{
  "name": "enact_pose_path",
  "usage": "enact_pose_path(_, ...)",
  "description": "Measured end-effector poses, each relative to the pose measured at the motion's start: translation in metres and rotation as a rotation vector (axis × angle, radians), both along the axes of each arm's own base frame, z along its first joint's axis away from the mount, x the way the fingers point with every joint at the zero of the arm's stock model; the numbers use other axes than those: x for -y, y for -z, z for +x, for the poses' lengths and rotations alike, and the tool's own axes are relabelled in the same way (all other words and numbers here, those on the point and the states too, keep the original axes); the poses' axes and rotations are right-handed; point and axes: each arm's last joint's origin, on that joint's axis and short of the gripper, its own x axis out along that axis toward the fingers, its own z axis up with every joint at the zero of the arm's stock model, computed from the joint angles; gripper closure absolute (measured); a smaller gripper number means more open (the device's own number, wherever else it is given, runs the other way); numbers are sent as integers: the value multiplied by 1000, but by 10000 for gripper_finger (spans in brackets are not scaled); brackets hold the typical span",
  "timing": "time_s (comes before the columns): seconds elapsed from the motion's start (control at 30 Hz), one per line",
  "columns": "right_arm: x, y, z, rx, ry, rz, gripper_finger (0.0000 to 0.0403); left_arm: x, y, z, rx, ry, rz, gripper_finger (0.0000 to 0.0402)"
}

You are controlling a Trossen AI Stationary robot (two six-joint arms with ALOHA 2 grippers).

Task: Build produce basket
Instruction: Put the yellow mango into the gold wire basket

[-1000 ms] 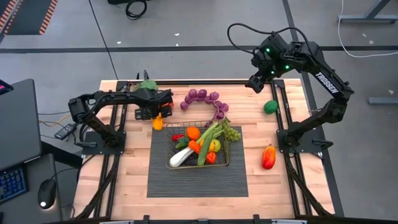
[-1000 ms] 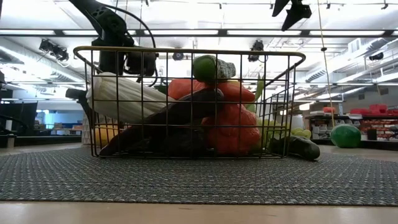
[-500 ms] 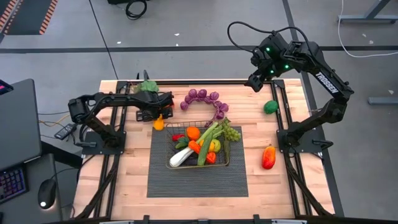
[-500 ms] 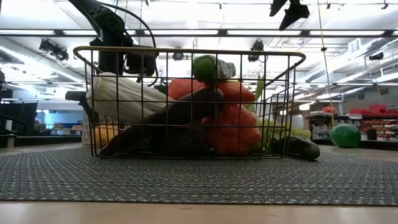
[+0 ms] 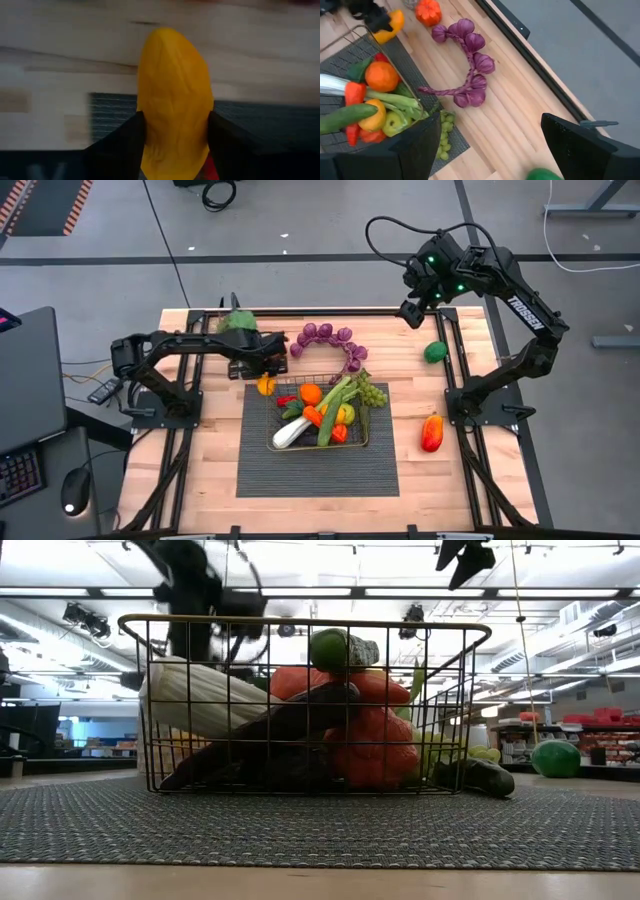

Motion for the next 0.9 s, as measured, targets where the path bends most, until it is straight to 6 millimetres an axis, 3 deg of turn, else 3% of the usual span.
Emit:
enact_pose_path(0.37, 6, 0, -5, -19, 11, -27, 56, 32, -82, 31, 97, 132, 111, 209)
enact_pose_path(0.67, 10, -1, -9, -22, 17, -35, 56, 39, -149, 20, 36, 108, 240, 209)
enact_pose_path(0.77, 8, 0, -11, -44, -2, -32, 56, 46, -174, 24, 145, 130, 265, 205)
enact_pose_path(0.9, 6, 0, -16, -64, -10, -27, 56, 71, -205, 41, 417, 201, 313, 204)
